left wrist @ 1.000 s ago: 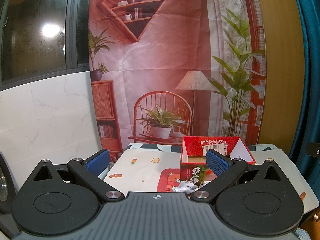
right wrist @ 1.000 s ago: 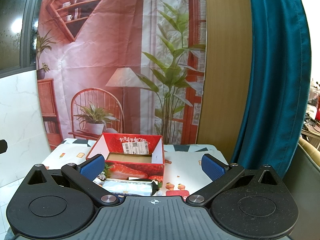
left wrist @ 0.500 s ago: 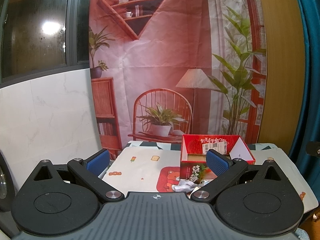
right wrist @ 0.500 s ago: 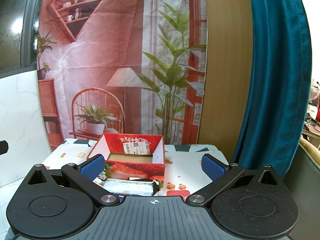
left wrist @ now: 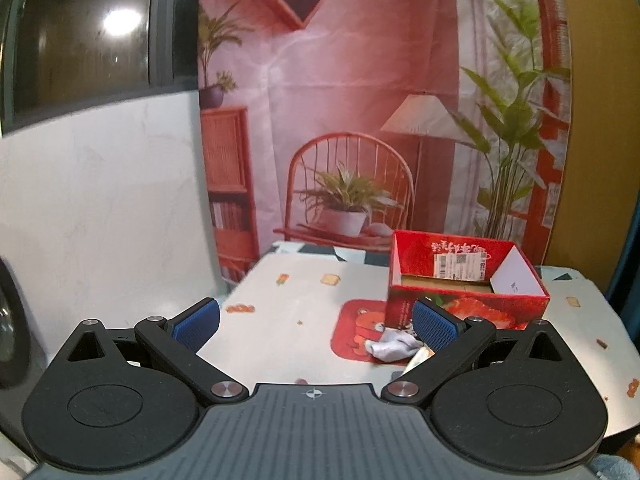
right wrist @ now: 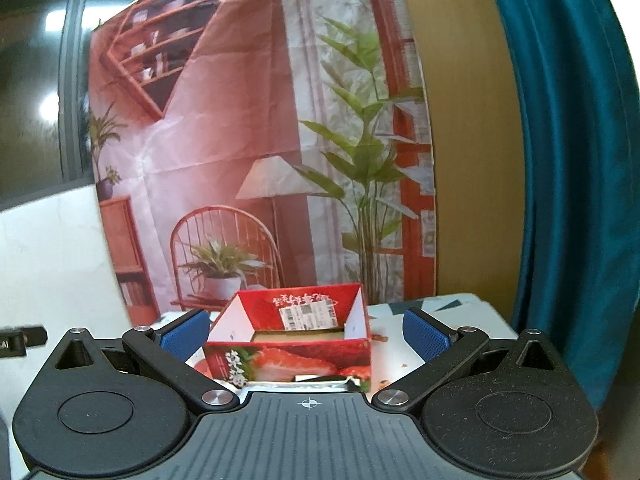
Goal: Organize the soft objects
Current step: 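Move both grippers toward the blue cotton-pad bag on the pile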
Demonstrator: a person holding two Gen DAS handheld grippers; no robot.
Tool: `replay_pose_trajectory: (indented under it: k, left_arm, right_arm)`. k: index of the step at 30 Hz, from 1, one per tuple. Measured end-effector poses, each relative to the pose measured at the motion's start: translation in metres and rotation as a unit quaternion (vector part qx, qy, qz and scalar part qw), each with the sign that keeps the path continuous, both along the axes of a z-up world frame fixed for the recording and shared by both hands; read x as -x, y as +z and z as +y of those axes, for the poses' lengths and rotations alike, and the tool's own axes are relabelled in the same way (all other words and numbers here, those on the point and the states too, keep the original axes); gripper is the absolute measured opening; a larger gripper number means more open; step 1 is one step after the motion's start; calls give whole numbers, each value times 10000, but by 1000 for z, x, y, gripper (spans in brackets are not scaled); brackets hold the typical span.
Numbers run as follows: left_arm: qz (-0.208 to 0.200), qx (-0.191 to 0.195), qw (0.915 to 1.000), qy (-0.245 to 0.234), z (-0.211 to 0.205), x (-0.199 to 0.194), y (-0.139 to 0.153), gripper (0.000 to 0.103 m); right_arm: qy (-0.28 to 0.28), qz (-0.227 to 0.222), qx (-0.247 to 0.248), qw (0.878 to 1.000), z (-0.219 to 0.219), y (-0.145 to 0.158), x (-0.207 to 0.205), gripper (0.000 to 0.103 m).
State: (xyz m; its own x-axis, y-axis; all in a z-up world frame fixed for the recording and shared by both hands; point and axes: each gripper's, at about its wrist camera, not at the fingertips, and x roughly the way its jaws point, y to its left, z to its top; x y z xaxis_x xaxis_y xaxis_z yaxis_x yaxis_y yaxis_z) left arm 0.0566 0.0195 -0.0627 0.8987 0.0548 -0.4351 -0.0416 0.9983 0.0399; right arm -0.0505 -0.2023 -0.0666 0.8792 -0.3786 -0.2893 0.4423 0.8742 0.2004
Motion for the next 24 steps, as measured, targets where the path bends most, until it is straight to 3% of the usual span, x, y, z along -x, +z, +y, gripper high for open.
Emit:
replay_pose_trajectory:
  k: [9, 24]
  left_arm:
    - [251, 1122, 9933, -143, 30, -19, -50, 103]
    - [959, 559, 9938, -68, 20, -51, -97, 103]
  right_arm:
    - [90, 517, -284, 9982, -3, -49, -31, 103]
    - [118, 1091, -730, 9913, -14, -115, -60, 103]
